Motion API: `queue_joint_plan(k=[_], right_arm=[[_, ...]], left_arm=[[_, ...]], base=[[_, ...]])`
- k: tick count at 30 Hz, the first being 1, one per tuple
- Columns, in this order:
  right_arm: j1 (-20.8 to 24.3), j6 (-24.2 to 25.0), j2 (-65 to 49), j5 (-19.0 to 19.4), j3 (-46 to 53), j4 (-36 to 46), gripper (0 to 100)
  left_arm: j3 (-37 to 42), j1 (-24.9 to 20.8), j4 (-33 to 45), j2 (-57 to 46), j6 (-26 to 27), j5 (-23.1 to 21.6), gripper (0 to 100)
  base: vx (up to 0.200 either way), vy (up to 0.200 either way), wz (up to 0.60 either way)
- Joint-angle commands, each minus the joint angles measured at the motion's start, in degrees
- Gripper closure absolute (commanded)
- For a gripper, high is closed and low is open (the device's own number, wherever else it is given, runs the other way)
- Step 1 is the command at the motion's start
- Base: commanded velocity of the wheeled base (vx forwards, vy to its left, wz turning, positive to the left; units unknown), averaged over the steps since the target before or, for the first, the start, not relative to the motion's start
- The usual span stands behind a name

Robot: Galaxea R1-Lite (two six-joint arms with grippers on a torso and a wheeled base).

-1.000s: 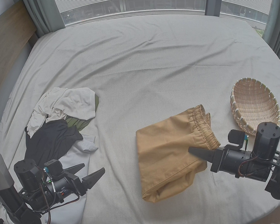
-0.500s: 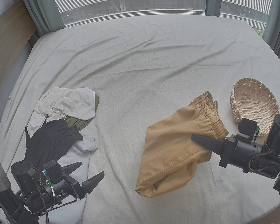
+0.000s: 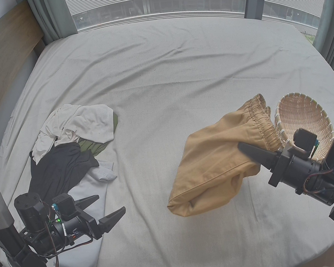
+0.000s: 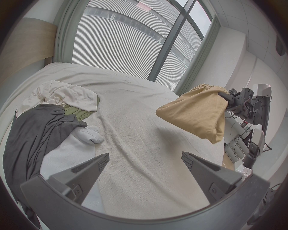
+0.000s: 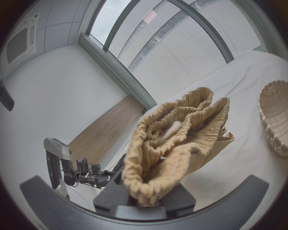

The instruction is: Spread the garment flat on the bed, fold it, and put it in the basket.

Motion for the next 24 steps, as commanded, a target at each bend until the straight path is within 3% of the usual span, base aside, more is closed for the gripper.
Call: queue_joint_plan(k=[1, 15, 24], right_arm=[[-3.67, -2.34, -1.14, 0.08, -0.09, -0.03, 100], [-14.04, -8.84, -2.63, 0.43, -2.73, 0.23, 100], [-23.97, -14.12, -2.19, 0.52, -4.75, 0.76, 100]], left_arm=[[0.07, -0.1, -0.23, 0.17, -0.04, 0.01, 0], [0.16, -0.1, -0.23, 0.43, -0.04, -0.08, 0], [0.33, -0.19, -0.23, 0.52, -0.04, -0.08, 0]], base=[[0.0, 0.0, 0.0], [0.0, 0.0, 0.0], [0.0, 0.0, 0.0]])
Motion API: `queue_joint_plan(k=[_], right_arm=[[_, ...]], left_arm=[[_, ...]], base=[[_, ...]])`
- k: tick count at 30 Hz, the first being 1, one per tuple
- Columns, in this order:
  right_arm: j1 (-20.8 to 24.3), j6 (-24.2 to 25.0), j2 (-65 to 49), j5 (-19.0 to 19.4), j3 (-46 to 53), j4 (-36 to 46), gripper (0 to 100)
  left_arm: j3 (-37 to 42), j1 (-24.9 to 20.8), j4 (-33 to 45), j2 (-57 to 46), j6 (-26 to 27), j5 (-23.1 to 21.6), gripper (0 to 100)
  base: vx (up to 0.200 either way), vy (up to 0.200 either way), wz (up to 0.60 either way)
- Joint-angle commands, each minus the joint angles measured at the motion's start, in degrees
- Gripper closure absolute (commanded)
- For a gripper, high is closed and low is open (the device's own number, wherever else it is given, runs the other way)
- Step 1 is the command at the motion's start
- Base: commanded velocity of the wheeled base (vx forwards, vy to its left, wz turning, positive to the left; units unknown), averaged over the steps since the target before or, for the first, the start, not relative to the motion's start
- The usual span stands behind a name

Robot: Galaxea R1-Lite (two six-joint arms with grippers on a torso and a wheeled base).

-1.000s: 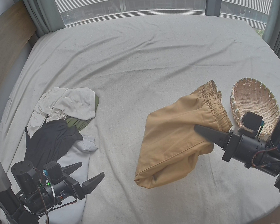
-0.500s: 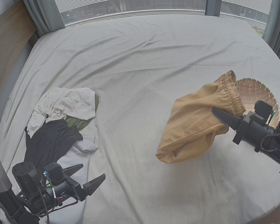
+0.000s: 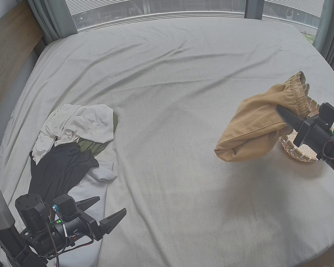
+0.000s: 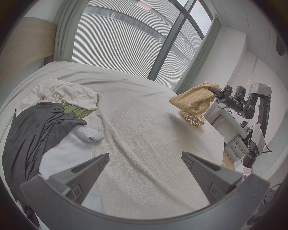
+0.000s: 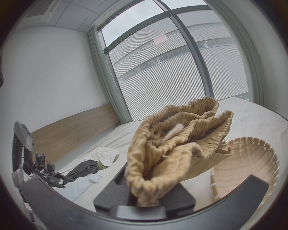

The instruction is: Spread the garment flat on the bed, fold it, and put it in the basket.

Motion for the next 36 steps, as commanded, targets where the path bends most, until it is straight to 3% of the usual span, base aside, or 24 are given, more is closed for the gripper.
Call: queue_joint_plan(k=[1, 16, 36], right_arm=[[-5.57, -1.87, 0.37, 0.02, -1.46, 0.38, 100], [-17.61, -5.39, 4.68, 0.02, -6.03, 0.56, 100], [-25.52, -7.14, 6.7, 0.1, -5.07, 6.71, 100]], left_arm=[[0.13, -0.04, -0.23, 0.14, -0.02, 0.03, 0], [0.3, -0.22, -0.23, 0.14, -0.11, 0.03, 0], [0.48, -0.66, -0.23, 0.14, -0.11, -0.05, 0]], base=[[0.0, 0.0, 0.0], [0.0, 0.0, 0.0], [0.0, 0.0, 0.0]])
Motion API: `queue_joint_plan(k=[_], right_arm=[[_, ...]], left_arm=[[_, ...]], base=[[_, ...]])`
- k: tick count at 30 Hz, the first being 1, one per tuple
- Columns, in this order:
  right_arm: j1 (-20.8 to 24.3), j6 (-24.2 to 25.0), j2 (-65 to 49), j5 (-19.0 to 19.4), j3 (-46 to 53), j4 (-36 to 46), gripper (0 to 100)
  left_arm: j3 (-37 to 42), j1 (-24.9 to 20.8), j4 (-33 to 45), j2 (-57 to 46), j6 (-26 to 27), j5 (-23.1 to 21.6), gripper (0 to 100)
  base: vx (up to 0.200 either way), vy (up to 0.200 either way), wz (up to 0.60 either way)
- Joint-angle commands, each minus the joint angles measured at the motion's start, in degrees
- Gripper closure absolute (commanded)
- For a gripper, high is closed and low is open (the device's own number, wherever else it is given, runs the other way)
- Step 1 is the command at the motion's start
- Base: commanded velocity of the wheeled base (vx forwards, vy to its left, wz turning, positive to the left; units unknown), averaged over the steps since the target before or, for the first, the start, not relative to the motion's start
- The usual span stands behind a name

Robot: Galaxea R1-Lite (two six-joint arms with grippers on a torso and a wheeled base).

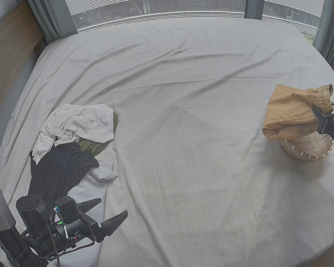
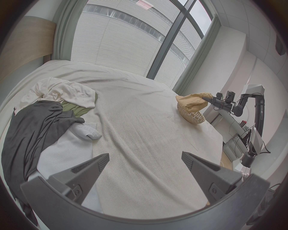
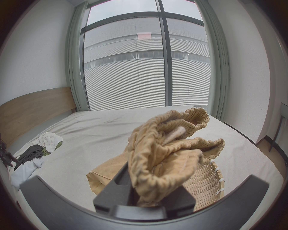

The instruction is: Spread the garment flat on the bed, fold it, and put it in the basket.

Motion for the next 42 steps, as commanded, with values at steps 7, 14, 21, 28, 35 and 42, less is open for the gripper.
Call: queue_joint_plan(k=[7, 14, 21, 28, 35, 42], right_arm=[[-1.22, -0.36, 0.27, 0.02, 1.03, 0.27, 0], [-3.51, -0.8, -0.17, 0.02, 0.42, 0.27, 0], [-8.43, -1.68, -0.35, 0.02, -3.1, 1.42, 0], [-2.54, -1.42, -0.96, 0.72, -1.51, 0.63, 0], [12.31, -1.33, -0.88, 0.46, 6.57, -7.2, 0], [24.7, -1.15, -6.68, 0.28, 13.25, -7.2, 0]], left_arm=[[0.0, 0.0, -0.23, 0.03, -0.06, -0.01, 0], [0.0, 0.0, -0.23, 0.12, -0.06, -0.01, 0], [0.0, 0.0, -0.23, 0.03, -0.06, -0.01, 0], [0.0, -0.44, -0.23, -0.06, -0.15, -0.01, 0], [0.0, -0.53, -0.23, -0.85, -0.32, -0.01, 0], [-0.44, -2.55, -0.14, -11.13, -3.93, -0.27, 0]], base=[[0.0, 0.0, 0.0], [0.0, 0.0, 0.0], [0.0, 0.0, 0.0], [0.0, 0.0, 0.0], [0.0, 0.0, 0.0], [0.0, 0.0, 0.0]])
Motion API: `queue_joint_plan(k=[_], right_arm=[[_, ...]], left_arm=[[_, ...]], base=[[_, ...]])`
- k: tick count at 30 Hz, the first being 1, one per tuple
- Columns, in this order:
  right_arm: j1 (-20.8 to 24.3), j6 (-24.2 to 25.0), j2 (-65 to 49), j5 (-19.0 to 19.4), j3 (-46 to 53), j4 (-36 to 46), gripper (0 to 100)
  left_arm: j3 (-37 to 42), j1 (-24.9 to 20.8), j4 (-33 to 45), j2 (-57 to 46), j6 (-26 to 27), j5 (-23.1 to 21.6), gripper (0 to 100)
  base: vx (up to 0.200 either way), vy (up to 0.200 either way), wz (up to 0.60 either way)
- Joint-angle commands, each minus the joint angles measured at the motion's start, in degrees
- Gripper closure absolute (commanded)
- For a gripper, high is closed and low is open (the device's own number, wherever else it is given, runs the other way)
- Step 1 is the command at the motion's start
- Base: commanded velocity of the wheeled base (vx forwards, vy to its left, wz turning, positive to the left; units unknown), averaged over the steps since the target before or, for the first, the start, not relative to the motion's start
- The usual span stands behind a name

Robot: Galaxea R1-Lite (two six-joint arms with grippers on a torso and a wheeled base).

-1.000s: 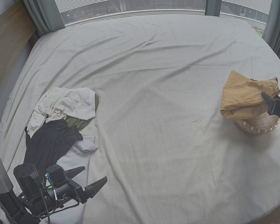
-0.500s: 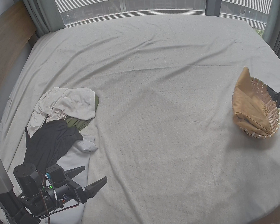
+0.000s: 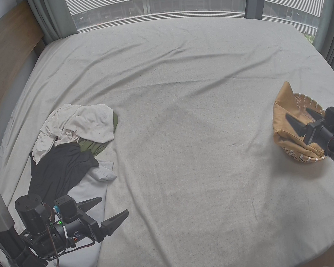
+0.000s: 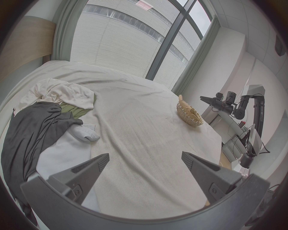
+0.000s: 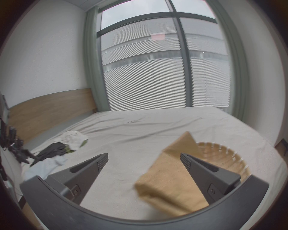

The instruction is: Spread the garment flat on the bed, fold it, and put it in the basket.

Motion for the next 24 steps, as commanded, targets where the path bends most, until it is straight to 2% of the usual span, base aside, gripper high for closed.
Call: queue_joint_plan(k=[1, 3, 6, 9, 14, 20, 24], right_arm=[[11.1, 0.08, -6.14, -0.23, 7.46, -1.22, 0], [13.65, -0.1, -8.77, -0.32, 9.39, -1.14, 0], [16.29, -0.27, -13.26, -0.41, 12.47, -0.34, 0], [16.81, -0.19, -18.35, -0.32, 15.11, 2.56, 0], [16.46, -0.27, -26.18, -0.32, 15.99, 9.06, 0], [15.85, -0.1, -44.28, -0.5, 16.07, 28.48, 0], [11.01, -0.01, -59.49, -0.94, 15.2, 46.15, 0]], left_arm=[[-0.5, -2.19, -0.19, -11.51, -4.7, -0.07, 0], [-0.24, -3.15, -0.1, -16.35, -8.3, 0.37, 0], [1.35, -3.24, 0.07, -21.88, -9.09, 2.56, 0], [4.95, -3.15, 0.16, -26.28, -9.09, 4.59, 0], [4.95, -2.62, 3.59, -31.99, -9.18, 5.99, 0], [4.95, -2.62, 19.5, -44.65, -9.09, 9.6, 0], [4.95, -2.62, 38.04, -59.5, -9.09, 11.71, 0]], base=[[0.0, 0.0, 0.0], [0.0, 0.0, 0.0], [0.0, 0.0, 0.0], [0.0, 0.0, 0.0], [0.0, 0.0, 0.0], [0.0, 0.0, 0.0], [0.0, 0.0, 0.0]])
